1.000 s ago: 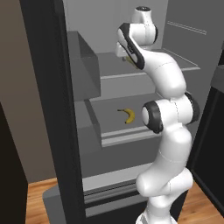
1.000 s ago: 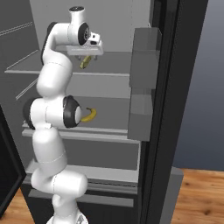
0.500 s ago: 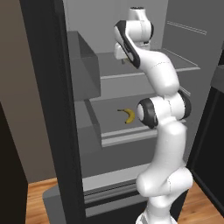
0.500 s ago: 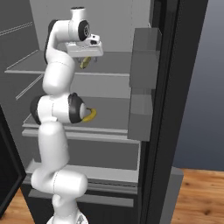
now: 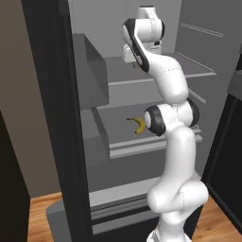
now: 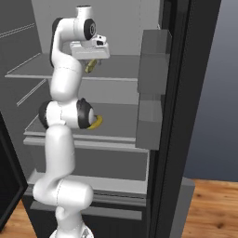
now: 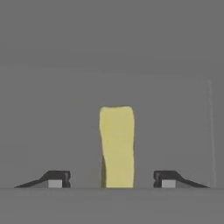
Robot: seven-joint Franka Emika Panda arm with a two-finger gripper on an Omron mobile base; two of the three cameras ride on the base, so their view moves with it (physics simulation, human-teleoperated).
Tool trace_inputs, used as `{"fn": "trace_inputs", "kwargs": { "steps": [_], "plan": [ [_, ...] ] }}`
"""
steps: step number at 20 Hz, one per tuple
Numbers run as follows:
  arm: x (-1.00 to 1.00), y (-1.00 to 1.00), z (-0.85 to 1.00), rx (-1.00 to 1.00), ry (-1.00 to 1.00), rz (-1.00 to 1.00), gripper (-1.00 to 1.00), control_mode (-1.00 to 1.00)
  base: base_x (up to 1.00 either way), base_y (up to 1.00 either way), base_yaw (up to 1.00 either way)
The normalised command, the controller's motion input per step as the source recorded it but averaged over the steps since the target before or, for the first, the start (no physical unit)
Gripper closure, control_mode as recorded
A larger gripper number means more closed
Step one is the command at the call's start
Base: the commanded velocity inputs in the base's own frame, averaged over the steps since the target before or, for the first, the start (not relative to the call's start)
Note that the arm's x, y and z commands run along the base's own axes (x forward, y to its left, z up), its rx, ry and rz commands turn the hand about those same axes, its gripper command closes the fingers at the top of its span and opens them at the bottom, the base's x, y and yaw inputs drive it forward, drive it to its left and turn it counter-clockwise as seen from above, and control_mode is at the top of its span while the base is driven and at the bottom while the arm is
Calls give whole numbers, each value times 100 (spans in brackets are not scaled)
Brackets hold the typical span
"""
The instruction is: Retrieve the butter from the fridge and place it on a plate on the dining table. Then retrieve the butter knife by the fridge and place it near the plate.
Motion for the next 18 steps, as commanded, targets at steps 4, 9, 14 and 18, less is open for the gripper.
{"fn": "trace_inputs", "kwargs": {
  "steps": [4, 9, 14, 18],
  "plan": [
    [-20, 0, -8, 2, -1, 0, 100, -100, 0, 0, 0],
    [-21, 3, -4, 5, -10, -2, 100, -100, 0, 0, 0],
    [-6, 14, -11, 4, -37, 0, 100, -100, 0, 0, 0],
    [-26, 0, -32, 0, -46, -4, 100, -100, 0, 0, 0]
  ]
}}
